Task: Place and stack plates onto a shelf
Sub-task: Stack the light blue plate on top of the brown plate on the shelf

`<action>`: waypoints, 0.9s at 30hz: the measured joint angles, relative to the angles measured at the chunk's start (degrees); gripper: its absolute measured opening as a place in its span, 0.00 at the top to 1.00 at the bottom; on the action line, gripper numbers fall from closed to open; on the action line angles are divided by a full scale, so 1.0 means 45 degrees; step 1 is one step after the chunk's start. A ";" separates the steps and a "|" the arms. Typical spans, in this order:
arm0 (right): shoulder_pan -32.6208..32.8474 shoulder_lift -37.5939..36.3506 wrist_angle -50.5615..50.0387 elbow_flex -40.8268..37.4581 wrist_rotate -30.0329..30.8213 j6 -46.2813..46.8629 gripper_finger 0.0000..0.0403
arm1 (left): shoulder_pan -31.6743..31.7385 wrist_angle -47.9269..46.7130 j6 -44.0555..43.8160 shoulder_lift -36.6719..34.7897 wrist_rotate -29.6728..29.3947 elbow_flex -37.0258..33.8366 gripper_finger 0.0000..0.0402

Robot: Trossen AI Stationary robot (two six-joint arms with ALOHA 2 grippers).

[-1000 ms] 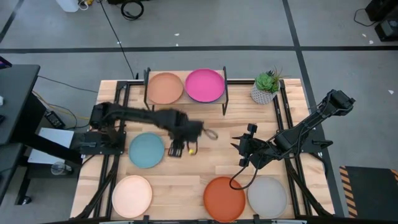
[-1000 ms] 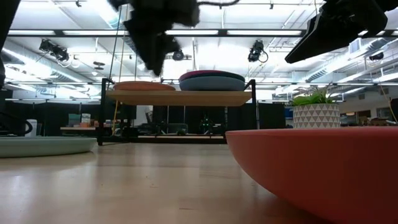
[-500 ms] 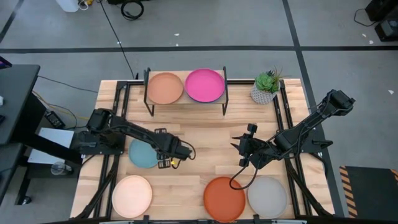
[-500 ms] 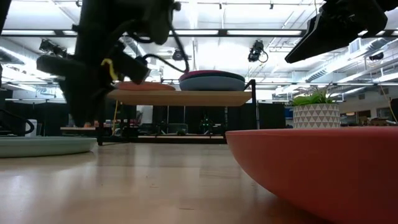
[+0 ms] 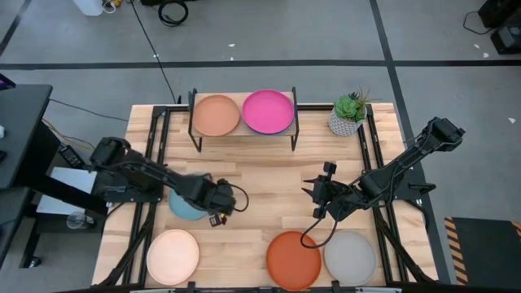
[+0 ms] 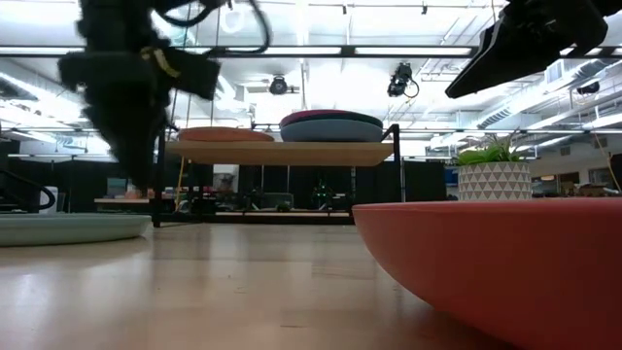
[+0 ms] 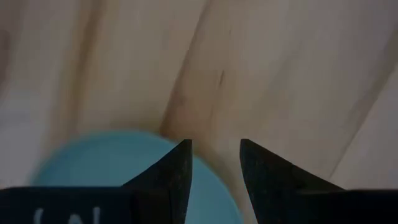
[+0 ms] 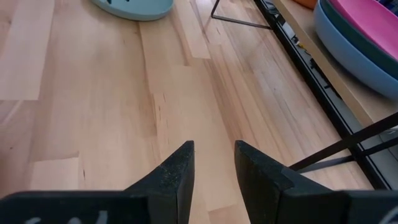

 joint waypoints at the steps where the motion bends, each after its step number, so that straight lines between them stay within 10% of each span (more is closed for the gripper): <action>1: 0.0000 0.0000 0.0000 0.0000 -0.0004 0.0000 0.70 | -0.0045 0.0109 -0.0392 -0.0025 0.0062 -0.0236 0.65; 27: 0.0000 0.0002 0.0038 0.0000 -0.0024 -0.0112 0.70 | -0.0176 0.0566 -0.4320 0.0024 -0.0184 -0.1254 0.65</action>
